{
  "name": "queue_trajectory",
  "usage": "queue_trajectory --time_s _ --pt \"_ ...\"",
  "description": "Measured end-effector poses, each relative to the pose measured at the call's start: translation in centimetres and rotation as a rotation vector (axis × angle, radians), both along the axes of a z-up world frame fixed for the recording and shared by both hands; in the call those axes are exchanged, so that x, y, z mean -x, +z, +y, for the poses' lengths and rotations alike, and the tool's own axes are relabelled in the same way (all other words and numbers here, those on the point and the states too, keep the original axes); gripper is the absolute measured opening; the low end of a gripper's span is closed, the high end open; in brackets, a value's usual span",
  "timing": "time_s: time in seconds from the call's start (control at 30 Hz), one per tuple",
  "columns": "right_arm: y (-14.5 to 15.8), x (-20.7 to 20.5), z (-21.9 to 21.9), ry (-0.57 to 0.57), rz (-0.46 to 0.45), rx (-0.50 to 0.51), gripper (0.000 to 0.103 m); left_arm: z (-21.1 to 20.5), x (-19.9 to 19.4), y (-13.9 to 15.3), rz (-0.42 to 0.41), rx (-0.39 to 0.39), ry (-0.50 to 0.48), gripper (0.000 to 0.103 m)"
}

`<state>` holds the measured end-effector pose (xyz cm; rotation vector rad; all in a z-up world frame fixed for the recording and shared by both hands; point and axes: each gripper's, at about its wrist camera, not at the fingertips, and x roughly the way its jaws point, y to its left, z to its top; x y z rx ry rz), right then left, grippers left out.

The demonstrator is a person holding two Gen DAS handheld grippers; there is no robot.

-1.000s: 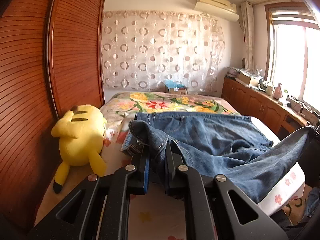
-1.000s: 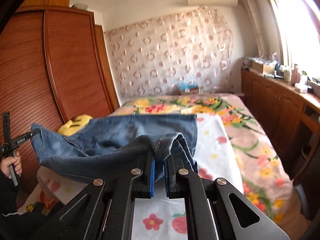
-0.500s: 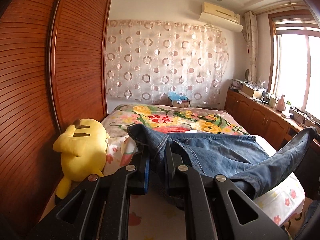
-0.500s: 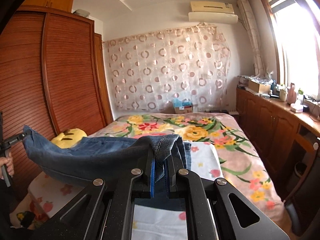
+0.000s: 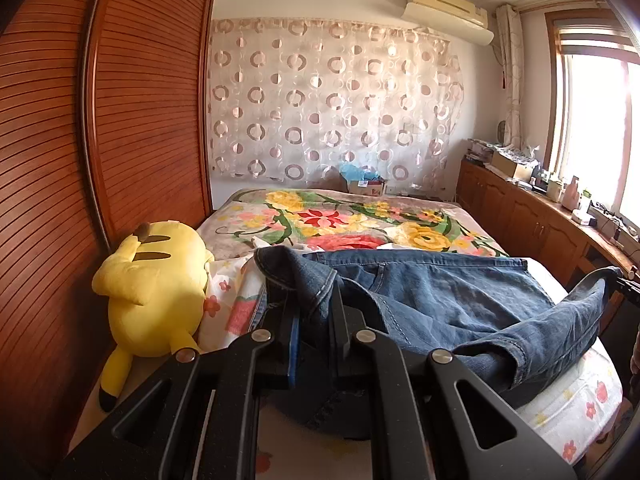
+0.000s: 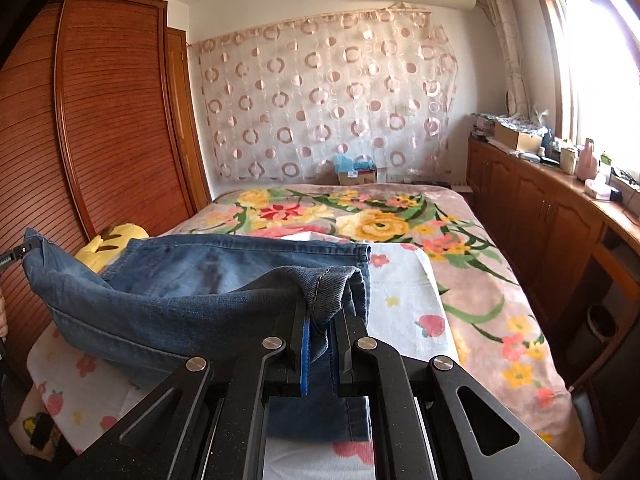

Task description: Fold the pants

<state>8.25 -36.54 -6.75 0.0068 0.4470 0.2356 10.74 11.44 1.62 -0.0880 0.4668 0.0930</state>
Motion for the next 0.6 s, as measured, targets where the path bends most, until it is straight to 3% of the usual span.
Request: queue_trajectory --time_s 0.6 --pt "4.3 -6.8 -0.1 0.013 -0.030 0.013 0.007 0.5 -10.3 1.9 0.010 -0.023 0.012 0.011"
